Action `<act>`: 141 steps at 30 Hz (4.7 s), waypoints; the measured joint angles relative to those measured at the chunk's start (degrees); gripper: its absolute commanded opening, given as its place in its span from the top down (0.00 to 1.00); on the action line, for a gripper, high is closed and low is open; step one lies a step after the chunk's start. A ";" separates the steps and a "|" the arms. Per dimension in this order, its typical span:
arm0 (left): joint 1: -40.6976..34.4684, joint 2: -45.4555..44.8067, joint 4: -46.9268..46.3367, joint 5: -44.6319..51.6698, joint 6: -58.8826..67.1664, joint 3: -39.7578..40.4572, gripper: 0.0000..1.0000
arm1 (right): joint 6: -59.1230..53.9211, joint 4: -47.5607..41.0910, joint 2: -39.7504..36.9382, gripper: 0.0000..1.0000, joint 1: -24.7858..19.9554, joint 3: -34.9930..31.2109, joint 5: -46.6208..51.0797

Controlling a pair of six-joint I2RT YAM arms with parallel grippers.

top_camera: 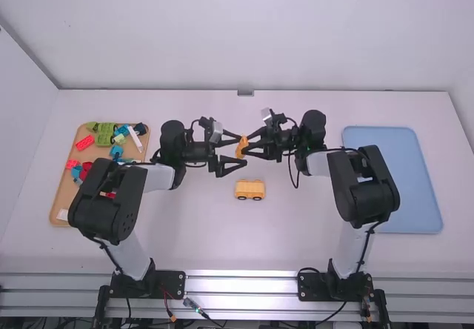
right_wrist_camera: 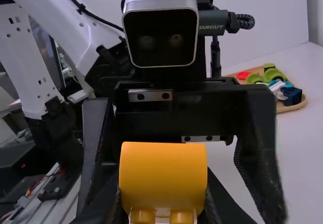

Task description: Assemble lego blocks to make yellow taxi

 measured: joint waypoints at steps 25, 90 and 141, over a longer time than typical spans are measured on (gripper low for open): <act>0.50 0.00 -19.12 -17.16 6.29 0.15 0.01 | -26.03 -59.43 -8.50 1.00 -3.50 0.68 36.28; 7.26 0.00 -77.33 -34.95 43.39 27.02 0.01 | -73.37 -122.22 -2.23 0.01 9.75 22.23 88.11; 0.74 6.05 -43.04 -4.13 59.10 3.06 0.01 | -97.94 -73.00 -4.07 0.40 -17.35 -15.61 32.92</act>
